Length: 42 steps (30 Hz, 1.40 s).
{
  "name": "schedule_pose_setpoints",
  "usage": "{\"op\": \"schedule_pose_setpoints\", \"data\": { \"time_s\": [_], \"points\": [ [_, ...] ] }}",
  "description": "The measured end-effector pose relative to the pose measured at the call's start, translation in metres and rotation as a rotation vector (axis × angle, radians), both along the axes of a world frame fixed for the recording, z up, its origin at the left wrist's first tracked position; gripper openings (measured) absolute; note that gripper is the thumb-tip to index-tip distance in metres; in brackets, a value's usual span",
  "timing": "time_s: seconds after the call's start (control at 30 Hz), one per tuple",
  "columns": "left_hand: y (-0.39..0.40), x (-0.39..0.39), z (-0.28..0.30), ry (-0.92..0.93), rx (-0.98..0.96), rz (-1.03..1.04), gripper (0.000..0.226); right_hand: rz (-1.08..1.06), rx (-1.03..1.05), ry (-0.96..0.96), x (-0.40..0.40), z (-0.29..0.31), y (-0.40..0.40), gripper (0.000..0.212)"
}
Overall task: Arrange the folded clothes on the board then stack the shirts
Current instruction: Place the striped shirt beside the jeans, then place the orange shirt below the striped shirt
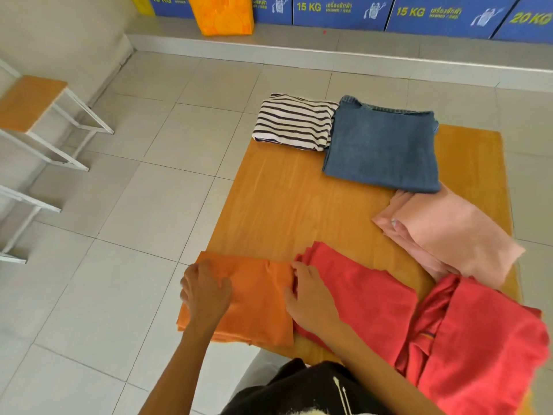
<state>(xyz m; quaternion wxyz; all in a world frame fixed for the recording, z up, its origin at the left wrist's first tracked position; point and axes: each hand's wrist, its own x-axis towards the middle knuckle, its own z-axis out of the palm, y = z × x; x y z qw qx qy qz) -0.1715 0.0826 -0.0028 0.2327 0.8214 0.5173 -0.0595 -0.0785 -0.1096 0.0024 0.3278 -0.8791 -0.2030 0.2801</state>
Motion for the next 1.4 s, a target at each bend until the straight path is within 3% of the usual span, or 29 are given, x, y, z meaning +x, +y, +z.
{"op": "schedule_pose_setpoints", "data": {
  "time_s": [0.07, 0.13, 0.33, 0.47, 0.6, 0.73, 0.87, 1.03, 1.17, 1.4],
  "points": [
    [0.0, -0.009, -0.004, 0.028, -0.042, 0.112, 0.066, 0.028, -0.103, 0.054, -0.008, -0.003, 0.004, 0.069],
    [0.0, -0.014, -0.009, 0.073, -0.042, 0.181, 0.075, 0.042, -0.18, 0.017, -0.011, -0.004, 0.009, 0.076],
    [0.01, -0.019, -0.007, 0.144, -0.002, 0.175, 0.081, 0.119, -0.296, 0.008, -0.006, 0.003, 0.029, 0.044],
    [0.022, -0.013, -0.005, 0.068, -0.226, 0.216, 0.088, 0.117, -0.336, 0.077, -0.005, 0.006, 0.036, 0.031],
    [0.039, -0.002, -0.005, -0.087, -0.515, 0.344, 0.118, -0.063, -0.116, 0.262, 0.005, 0.006, 0.034, 0.024],
    [0.055, 0.032, 0.008, -0.187, -0.668, 0.315, 0.098, -0.2, 0.082, 0.309, 0.033, 0.014, 0.034, 0.034],
    [0.079, 0.09, 0.023, -0.268, -0.639, 0.156, 0.086, -0.329, 0.184, 0.27, 0.083, 0.022, 0.047, 0.034],
    [0.111, 0.181, 0.029, -0.351, -0.61, -0.042, 0.08, -0.448, 0.162, 0.152, 0.166, 0.022, 0.076, 0.021],
    [0.133, 0.247, 0.014, -0.294, -0.541, -0.111, 0.088, -0.523, 0.134, 0.092, 0.222, 0.007, 0.092, 0.019],
    [0.144, 0.304, -0.018, -0.196, -0.402, -0.166, 0.07, -0.617, -0.037, 0.022, 0.252, -0.03, 0.102, 0.018]
  ]
}}
